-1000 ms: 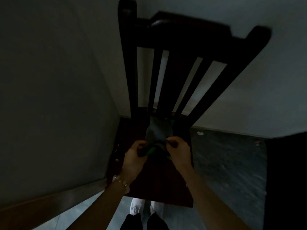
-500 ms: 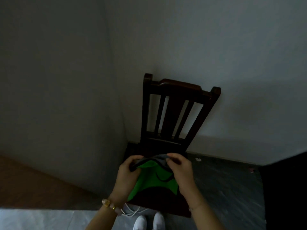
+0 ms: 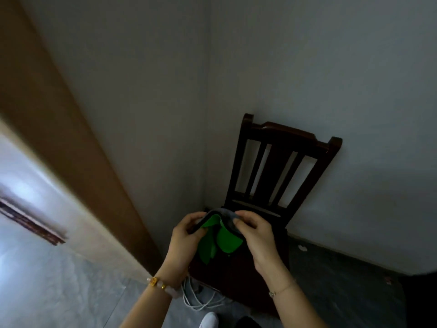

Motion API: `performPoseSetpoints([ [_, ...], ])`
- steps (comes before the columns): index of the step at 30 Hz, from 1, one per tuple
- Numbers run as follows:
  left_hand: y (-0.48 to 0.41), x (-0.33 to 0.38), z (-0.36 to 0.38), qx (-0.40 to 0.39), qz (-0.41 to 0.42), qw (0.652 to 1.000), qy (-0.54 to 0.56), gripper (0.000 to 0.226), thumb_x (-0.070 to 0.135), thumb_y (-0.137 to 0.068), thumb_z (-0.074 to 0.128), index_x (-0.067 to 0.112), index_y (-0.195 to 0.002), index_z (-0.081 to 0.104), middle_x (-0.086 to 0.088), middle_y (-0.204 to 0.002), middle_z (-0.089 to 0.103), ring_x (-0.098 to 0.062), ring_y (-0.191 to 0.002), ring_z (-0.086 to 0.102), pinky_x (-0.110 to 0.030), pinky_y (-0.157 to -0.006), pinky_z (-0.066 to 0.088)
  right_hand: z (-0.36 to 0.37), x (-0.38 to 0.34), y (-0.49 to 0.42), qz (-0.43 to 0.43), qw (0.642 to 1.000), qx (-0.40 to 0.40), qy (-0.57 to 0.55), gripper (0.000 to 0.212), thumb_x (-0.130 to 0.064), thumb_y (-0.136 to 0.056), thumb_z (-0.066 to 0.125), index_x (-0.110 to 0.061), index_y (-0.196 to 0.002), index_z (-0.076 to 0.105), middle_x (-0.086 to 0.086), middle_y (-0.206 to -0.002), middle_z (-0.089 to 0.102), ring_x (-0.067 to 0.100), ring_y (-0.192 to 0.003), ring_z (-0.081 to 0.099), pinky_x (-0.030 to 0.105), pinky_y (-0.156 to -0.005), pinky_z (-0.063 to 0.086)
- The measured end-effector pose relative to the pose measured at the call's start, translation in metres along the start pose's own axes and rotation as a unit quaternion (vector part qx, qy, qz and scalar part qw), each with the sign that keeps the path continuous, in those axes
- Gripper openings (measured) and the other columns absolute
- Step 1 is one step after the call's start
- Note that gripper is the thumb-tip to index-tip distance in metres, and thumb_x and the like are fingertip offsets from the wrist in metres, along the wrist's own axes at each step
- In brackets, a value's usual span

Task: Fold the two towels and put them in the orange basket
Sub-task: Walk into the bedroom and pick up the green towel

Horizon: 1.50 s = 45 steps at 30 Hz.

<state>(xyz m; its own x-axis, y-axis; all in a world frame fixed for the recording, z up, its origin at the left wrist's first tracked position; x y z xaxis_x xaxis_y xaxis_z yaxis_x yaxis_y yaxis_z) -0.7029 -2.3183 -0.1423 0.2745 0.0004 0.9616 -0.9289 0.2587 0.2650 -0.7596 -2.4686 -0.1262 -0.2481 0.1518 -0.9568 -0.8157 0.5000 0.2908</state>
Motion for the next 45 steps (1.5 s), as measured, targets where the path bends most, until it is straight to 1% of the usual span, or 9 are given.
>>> performPoseSetpoints([
  [3,0.014,0.008,-0.006,0.035,-0.006,0.999,0.038,0.028,-0.011,-0.084,0.053,0.011,-0.099,0.064,-0.008,-0.097,0.069,-0.021,-0.091,0.066,-0.025,-0.077,0.055,0.008,-0.006,0.001,-0.008,0.999,-0.046,0.012,0.015,-0.006,-0.087,0.062,-0.012,-0.1,0.067,0.003,-0.097,0.068,0.011,-0.091,0.065,0.016,-0.069,0.052],
  [8,0.046,0.015,-0.012,0.114,-0.013,0.989,0.098,0.024,-0.008,-0.086,0.052,0.009,-0.099,0.064,-0.015,-0.102,0.068,-0.028,-0.094,0.065,-0.042,-0.088,0.053,0.018,-0.018,0.009,-0.012,0.99,-0.135,0.027,0.023,-0.006,-0.089,0.06,-0.02,-0.107,0.064,-0.003,-0.099,0.062,0.009,-0.094,0.062,0.018,-0.07,0.05],
  [13,0.086,0.016,-0.013,0.184,-0.022,0.97,0.159,0.025,-0.006,-0.09,0.048,0.012,-0.1,0.062,-0.012,-0.101,0.067,-0.023,-0.085,0.066,-0.026,-0.069,0.058,0.024,-0.027,0.027,-0.025,0.974,-0.218,0.048,0.032,-0.003,-0.089,0.059,-0.021,-0.116,0.061,-0.003,-0.096,0.06,0.009,-0.091,0.061,0.014,-0.068,0.051],
  [18,0.126,0.012,-0.028,0.265,-0.005,0.949,0.168,0.024,-0.002,-0.09,0.049,0.016,-0.1,0.063,-0.011,-0.103,0.067,-0.023,-0.09,0.065,-0.031,-0.078,0.056,0.047,-0.023,0.058,-0.04,0.951,-0.303,0.053,0.031,0.002,-0.088,0.058,-0.011,-0.116,0.063,-0.005,-0.09,0.061,0.003,-0.082,0.061,0.012,-0.066,0.049],
  [22,0.157,0.013,-0.051,0.321,0.014,0.928,0.191,0.023,0.001,-0.091,0.049,0.018,-0.097,0.062,-0.007,-0.098,0.068,-0.017,-0.084,0.066,-0.022,-0.064,0.057,0.077,-0.021,0.081,-0.031,0.925,-0.377,0.043,0.03,0.004,-0.088,0.056,-0.009,-0.114,0.061,-0.002,-0.089,0.061,0.004,-0.08,0.061,0.014,-0.069,0.052],
  [28,0.194,0.016,-0.111,0.411,0.049,0.886,0.209,0.021,-0.001,-0.091,0.049,0.014,-0.099,0.062,-0.01,-0.096,0.067,-0.019,-0.082,0.065,-0.019,-0.057,0.053,0.149,-0.014,0.115,-0.014,0.876,-0.478,0.057,0.026,0.0,-0.088,0.058,-0.015,-0.109,0.062,0.004,-0.094,0.064,0.01,-0.082,0.065,0.016,-0.065,0.052],
  [32,0.212,0.019,-0.17,0.472,0.071,0.853,0.211,0.021,-0.002,-0.09,0.049,0.013,-0.095,0.062,-0.011,-0.094,0.066,-0.02,-0.083,0.063,-0.017,-0.058,0.053,0.215,-0.011,0.139,-0.03,0.84,-0.536,0.085,0.026,-0.004,-0.089,0.059,-0.021,-0.108,0.063,0.01,-0.103,0.066,0.014,-0.091,0.066,0.018,-0.072,0.054],
  [36,0.228,0.025,-0.238,0.519,0.084,0.827,0.197,0.02,-0.003,-0.09,0.049,0.012,-0.093,0.062,-0.01,-0.09,0.066,-0.02,-0.079,0.063,-0.017,-0.058,0.053,0.288,-0.01,0.164,-0.058,0.8,-0.589,0.103,0.025,-0.003,-0.089,0.058,-0.024,-0.103,0.062,0.01,-0.102,0.063,0.012,-0.089,0.064,0.017,-0.075,0.054],
  [45,0.232,0.063,-0.394,0.555,0.125,0.803,0.177,0.022,-0.004,-0.09,0.049,0.014,-0.088,0.061,-0.009,-0.087,0.064,-0.016,-0.074,0.062,-0.015,-0.056,0.052,0.457,-0.024,0.207,-0.083,0.779,-0.613,0.098,0.021,-0.008,-0.092,0.056,-0.024,-0.103,0.063,0.005,-0.097,0.064,0.016,-0.091,0.064,0.021,-0.075,0.056],
])
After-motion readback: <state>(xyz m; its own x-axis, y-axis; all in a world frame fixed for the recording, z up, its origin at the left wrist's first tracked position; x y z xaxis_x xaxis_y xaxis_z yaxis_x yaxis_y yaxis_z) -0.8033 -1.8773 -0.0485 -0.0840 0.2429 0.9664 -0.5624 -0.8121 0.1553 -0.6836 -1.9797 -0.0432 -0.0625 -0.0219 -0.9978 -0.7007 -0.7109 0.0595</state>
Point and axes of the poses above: each hand's wrist, its own y-axis away from the middle knuckle, its own z-axis out of the palm, x = y × z, the point moved 2 cm from there along -y, towards the middle knuckle
